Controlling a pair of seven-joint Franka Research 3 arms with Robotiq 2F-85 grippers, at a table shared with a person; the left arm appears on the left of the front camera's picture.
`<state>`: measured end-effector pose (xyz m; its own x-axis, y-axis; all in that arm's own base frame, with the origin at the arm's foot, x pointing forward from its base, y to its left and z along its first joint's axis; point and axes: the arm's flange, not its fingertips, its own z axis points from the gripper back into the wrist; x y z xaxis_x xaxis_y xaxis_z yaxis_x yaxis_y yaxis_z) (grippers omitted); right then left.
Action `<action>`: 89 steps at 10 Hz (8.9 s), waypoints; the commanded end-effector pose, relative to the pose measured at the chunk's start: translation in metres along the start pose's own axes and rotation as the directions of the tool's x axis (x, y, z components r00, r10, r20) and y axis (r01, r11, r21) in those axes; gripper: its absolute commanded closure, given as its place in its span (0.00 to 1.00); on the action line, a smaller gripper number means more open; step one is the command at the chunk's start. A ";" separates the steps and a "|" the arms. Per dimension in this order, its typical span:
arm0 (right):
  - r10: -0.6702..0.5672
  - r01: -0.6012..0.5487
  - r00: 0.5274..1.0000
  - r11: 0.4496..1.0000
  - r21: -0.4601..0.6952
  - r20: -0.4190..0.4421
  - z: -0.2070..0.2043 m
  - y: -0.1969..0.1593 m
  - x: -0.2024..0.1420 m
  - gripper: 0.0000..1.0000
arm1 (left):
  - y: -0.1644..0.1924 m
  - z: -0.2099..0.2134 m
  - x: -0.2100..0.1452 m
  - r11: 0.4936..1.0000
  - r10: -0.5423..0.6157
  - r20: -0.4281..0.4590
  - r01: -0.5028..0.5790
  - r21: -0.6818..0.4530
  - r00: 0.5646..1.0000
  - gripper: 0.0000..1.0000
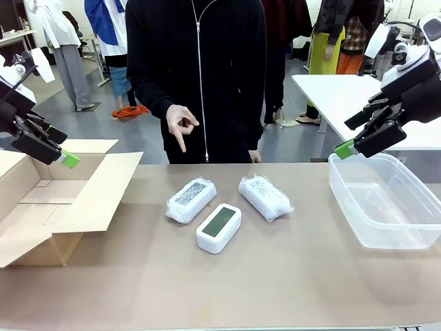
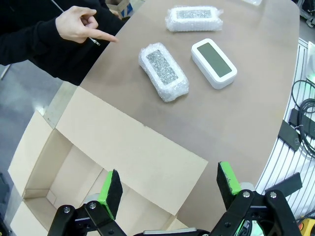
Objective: Separate and place wrapped and unwrapped clocks.
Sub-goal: Pick up the Digital clock indicated by the person, then if the picked Digital clock is wrapped, place it in the Package Box ; if not, place it in the Organizing box.
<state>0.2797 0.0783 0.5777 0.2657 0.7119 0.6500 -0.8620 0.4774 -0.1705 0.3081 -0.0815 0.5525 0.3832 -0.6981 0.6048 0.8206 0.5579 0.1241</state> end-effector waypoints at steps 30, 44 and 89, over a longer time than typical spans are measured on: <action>-0.001 0.001 1.000 1.000 0.014 0.002 0.000 0.001 -0.001 0.00 | 0.000 -0.364 0.161 0.903 0.428 -0.371 -0.372 0.216 0.824 0.00; -0.001 0.001 1.000 1.000 0.014 0.002 0.000 0.001 -0.001 0.00 | 0.007 -0.408 0.155 0.911 0.413 -0.513 -0.338 0.239 0.752 0.20; -0.001 0.001 1.000 1.000 0.014 0.002 0.000 0.001 -0.001 0.00 | 0.181 -0.168 -0.071 0.638 0.745 -0.225 -0.572 0.516 0.628 0.20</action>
<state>0.2779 0.0777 0.5788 0.2664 0.7142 0.6473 -0.8605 0.4788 -0.1742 0.5029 -0.0070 0.4049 0.9480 -0.1412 0.2853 0.1112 0.9867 0.1187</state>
